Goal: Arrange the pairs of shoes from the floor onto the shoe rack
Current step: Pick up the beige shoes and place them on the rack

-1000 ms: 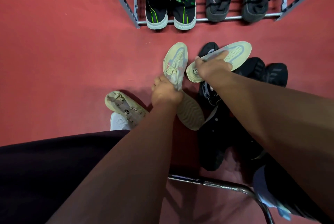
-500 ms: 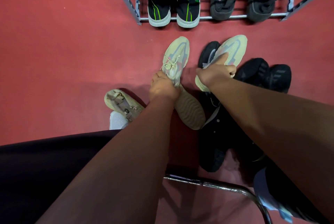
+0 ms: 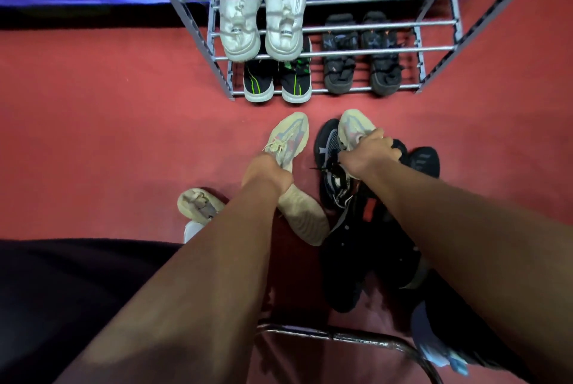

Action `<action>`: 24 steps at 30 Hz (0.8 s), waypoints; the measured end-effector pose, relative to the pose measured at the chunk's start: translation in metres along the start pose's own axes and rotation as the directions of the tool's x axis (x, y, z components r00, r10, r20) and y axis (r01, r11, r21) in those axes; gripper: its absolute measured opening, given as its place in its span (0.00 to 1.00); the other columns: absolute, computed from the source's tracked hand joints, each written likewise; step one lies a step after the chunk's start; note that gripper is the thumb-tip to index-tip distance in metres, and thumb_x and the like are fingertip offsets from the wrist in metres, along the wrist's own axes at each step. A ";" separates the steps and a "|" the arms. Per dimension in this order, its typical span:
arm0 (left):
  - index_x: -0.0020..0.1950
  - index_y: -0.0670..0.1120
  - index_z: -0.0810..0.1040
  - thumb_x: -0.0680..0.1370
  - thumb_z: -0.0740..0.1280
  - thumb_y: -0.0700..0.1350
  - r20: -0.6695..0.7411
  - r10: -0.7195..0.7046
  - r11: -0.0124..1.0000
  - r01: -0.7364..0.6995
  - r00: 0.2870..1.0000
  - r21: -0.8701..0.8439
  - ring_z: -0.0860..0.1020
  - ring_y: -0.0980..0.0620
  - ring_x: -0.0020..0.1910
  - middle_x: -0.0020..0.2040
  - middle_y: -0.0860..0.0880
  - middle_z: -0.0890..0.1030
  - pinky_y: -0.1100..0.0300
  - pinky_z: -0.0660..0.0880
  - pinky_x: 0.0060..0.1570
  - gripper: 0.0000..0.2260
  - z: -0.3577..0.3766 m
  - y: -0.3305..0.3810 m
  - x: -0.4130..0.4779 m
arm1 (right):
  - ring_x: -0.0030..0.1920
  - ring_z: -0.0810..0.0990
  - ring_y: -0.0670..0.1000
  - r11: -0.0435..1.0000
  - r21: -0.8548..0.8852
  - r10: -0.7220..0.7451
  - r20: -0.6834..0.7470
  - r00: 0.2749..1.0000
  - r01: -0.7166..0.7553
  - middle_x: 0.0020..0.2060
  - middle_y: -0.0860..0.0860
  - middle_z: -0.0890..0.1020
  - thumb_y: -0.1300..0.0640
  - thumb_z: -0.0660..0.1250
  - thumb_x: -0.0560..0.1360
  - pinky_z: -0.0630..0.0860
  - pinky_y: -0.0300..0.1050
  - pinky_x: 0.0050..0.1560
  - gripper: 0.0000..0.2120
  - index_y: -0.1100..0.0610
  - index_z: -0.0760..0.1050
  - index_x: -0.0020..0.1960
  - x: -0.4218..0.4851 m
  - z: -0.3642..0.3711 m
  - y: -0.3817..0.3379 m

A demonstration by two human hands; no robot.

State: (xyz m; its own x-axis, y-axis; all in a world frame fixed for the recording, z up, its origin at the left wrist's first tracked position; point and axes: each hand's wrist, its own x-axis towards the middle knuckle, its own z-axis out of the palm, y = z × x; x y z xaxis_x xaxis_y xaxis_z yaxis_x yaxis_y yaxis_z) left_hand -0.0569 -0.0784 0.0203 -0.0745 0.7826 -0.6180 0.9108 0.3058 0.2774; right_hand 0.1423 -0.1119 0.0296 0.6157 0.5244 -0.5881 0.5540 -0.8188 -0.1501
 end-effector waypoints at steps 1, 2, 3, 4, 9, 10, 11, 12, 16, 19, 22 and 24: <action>0.57 0.46 0.79 0.72 0.76 0.48 0.015 0.006 1.000 -0.006 1.000 -0.020 0.81 0.44 0.47 0.47 0.49 0.81 0.57 0.73 0.44 0.17 -0.005 0.005 -0.009 | 0.71 0.67 0.64 0.999 -0.032 -0.020 -0.015 1.000 0.019 0.72 0.59 0.68 0.38 0.73 0.72 0.70 0.57 0.66 0.46 0.59 0.56 0.78 -0.006 -0.010 0.003; 0.56 0.47 0.79 0.72 0.77 0.48 0.022 0.012 0.999 -0.011 1.000 -0.039 0.79 0.45 0.44 0.45 0.50 0.80 0.58 0.73 0.43 0.15 -0.009 0.011 -0.017 | 0.72 0.66 0.64 0.997 -0.066 -0.040 -0.032 0.999 0.038 0.72 0.60 0.67 0.39 0.72 0.72 0.68 0.57 0.68 0.47 0.61 0.56 0.79 -0.012 -0.020 0.006; 0.55 0.47 0.80 0.72 0.77 0.48 0.028 0.023 0.998 -0.022 0.999 -0.051 0.79 0.46 0.42 0.43 0.50 0.79 0.58 0.73 0.43 0.15 -0.013 0.018 -0.026 | 0.72 0.66 0.64 0.994 -0.094 -0.062 -0.043 0.997 0.058 0.73 0.61 0.67 0.39 0.72 0.72 0.68 0.58 0.70 0.47 0.62 0.56 0.79 -0.019 -0.030 0.009; 0.55 0.47 0.80 0.72 0.76 0.48 0.034 0.036 0.998 -0.034 0.999 -0.061 0.78 0.46 0.41 0.43 0.50 0.79 0.58 0.73 0.42 0.14 -0.017 0.026 -0.033 | 0.72 0.66 0.64 0.990 -0.113 -0.084 -0.044 0.995 0.079 0.73 0.61 0.67 0.40 0.72 0.73 0.68 0.58 0.71 0.47 0.63 0.56 0.79 -0.025 -0.041 0.011; 0.57 0.44 0.80 0.72 0.78 0.49 0.058 0.143 0.989 -0.141 0.988 -0.040 0.78 0.46 0.45 0.48 0.48 0.81 0.58 0.72 0.44 0.17 -0.048 0.071 -0.074 | 0.71 0.67 0.63 0.982 -0.147 -0.135 -0.079 0.988 0.122 0.70 0.61 0.71 0.43 0.72 0.72 0.69 0.54 0.68 0.39 0.61 0.62 0.75 -0.052 -0.103 0.023; 0.58 0.43 0.80 0.72 0.79 0.49 0.049 0.170 0.985 -0.169 0.984 -0.022 0.79 0.46 0.47 0.51 0.48 0.81 0.58 0.73 0.45 0.19 -0.056 0.081 -0.080 | 0.70 0.67 0.63 0.976 -0.165 -0.159 -0.092 0.983 0.143 0.69 0.61 0.71 0.44 0.71 0.72 0.70 0.54 0.67 0.38 0.61 0.63 0.75 -0.055 -0.117 0.024; 0.59 0.43 0.80 0.72 0.79 0.50 0.038 0.194 0.981 -0.194 0.980 -0.009 0.79 0.45 0.49 0.53 0.47 0.82 0.58 0.74 0.46 0.20 -0.066 0.092 -0.085 | 0.69 0.68 0.63 0.973 -0.173 -0.173 -0.108 0.979 0.153 0.68 0.61 0.72 0.45 0.71 0.72 0.71 0.53 0.66 0.37 0.61 0.64 0.74 -0.057 -0.132 0.025; 0.60 0.42 0.80 0.72 0.79 0.51 0.026 0.216 0.976 -0.216 0.976 -0.001 0.80 0.45 0.50 0.54 0.46 0.82 0.58 0.74 0.47 0.21 -0.076 0.102 -0.088 | 0.69 0.69 0.63 0.971 -0.176 -0.183 -0.122 0.976 0.160 0.67 0.60 0.73 0.46 0.72 0.71 0.72 0.53 0.64 0.36 0.61 0.65 0.73 -0.058 -0.146 0.024; 0.60 0.41 0.81 0.71 0.80 0.50 0.004 0.246 0.969 -0.246 0.969 0.017 0.78 0.47 0.41 0.46 0.47 0.80 0.56 0.72 0.44 0.23 -0.117 0.145 -0.092 | 0.67 0.70 0.63 0.952 -0.237 -0.236 -0.172 0.957 0.192 0.66 0.60 0.74 0.49 0.73 0.69 0.74 0.53 0.61 0.35 0.60 0.68 0.71 -0.056 -0.194 0.014; 0.64 0.41 0.79 0.73 0.78 0.49 -0.020 0.236 0.972 -0.236 0.971 0.012 0.77 0.46 0.41 0.46 0.46 0.78 0.56 0.72 0.44 0.24 -0.136 0.178 -0.082 | 0.66 0.71 0.63 0.932 -0.281 -0.287 -0.185 0.940 0.229 0.64 0.59 0.75 0.49 0.74 0.69 0.74 0.53 0.60 0.33 0.60 0.70 0.69 -0.038 -0.217 -0.003; 0.67 0.39 0.76 0.73 0.77 0.51 -0.053 0.224 0.975 -0.223 0.973 0.022 0.79 0.42 0.52 0.55 0.44 0.79 0.56 0.73 0.47 0.28 -0.132 0.205 -0.053 | 0.63 0.76 0.61 0.933 -0.237 -0.318 -0.189 0.929 0.271 0.56 0.57 0.78 0.50 0.72 0.71 0.76 0.51 0.61 0.21 0.57 0.78 0.62 -0.015 -0.228 -0.023; 0.62 0.39 0.79 0.71 0.76 0.50 -0.106 0.192 0.981 -0.194 0.976 -0.007 0.82 0.42 0.54 0.58 0.43 0.82 0.56 0.77 0.47 0.24 -0.116 0.214 -0.027 | 0.62 0.78 0.61 0.948 -0.173 -0.292 -0.145 0.945 0.266 0.55 0.57 0.79 0.51 0.71 0.74 0.76 0.50 0.62 0.11 0.53 0.78 0.54 0.001 -0.219 -0.032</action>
State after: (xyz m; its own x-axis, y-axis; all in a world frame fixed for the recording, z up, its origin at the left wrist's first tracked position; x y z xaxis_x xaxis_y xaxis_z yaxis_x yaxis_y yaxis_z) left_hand 0.0932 0.0287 0.1817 0.0587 0.8799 -0.4715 0.9050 0.1525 0.3972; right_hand 0.2477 -0.0337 0.2082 0.5017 0.7688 -0.3965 0.7861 -0.5965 -0.1618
